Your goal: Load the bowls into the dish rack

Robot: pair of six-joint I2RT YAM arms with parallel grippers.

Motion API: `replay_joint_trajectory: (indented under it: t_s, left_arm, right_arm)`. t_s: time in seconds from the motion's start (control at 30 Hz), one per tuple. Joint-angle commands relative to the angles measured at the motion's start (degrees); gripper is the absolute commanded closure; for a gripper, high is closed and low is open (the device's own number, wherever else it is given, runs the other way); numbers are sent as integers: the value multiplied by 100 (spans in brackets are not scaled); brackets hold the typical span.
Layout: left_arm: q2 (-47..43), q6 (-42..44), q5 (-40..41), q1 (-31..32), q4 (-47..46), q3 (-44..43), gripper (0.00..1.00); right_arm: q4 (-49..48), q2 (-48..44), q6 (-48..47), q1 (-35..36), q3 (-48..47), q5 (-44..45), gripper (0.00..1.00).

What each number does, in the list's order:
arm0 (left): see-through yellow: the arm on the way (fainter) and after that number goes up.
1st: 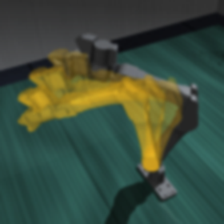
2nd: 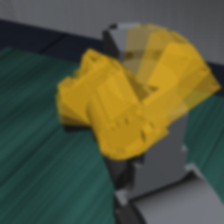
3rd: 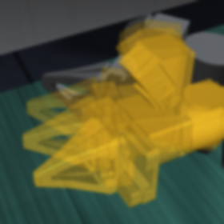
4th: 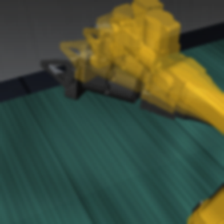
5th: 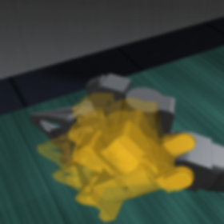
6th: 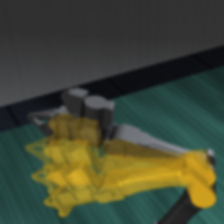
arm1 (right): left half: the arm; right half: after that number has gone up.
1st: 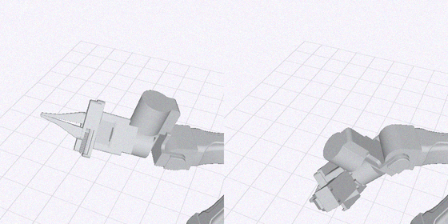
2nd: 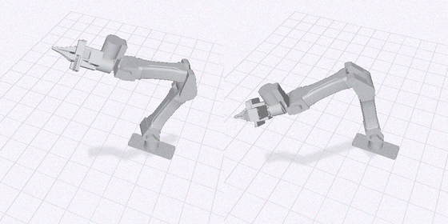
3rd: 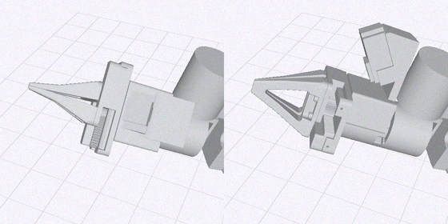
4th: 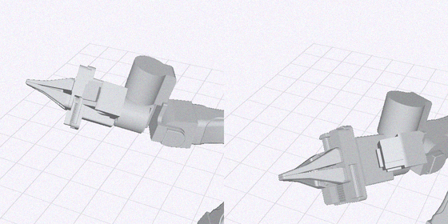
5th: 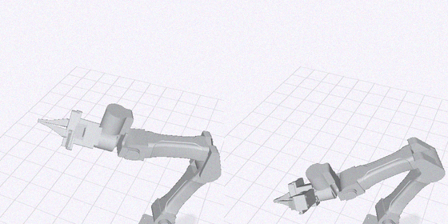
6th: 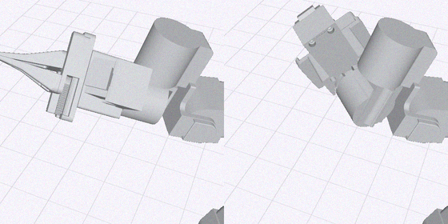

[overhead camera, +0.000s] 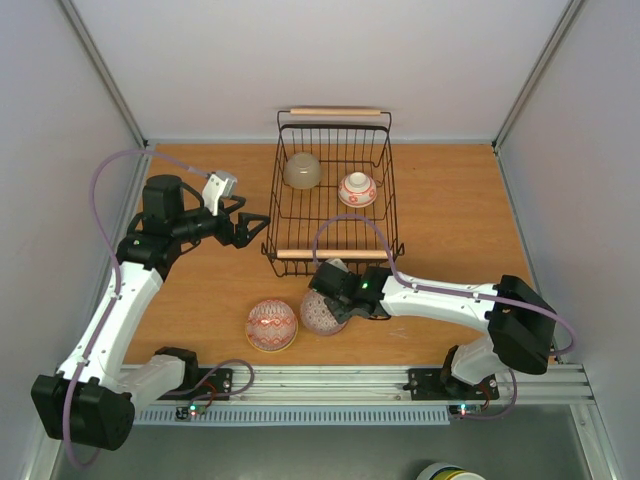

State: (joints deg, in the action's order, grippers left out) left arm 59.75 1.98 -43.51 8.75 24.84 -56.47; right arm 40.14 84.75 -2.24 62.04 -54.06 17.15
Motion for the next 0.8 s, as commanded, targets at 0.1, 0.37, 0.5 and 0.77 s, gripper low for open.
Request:
replay_joint_trajectory:
  t_s: [0.1,0.37,0.5,0.77]
  left_arm:
    - [-23,92,-108,21,-177,-95,1]
    - [-24,94,-107,26,-173,-95,1]
    - [-16,99,-110,21,-182,-93,1]
    - [20,101,-130,21,-181,-93,0]
  right_arm:
    - [98,4,66,-34,-201,450,81]
    - [134,104,101,-26,-228,511,81]
    - [132,57,80,-25,-223,524,89]
    - [300,-57,101,-10,-215,639,89]
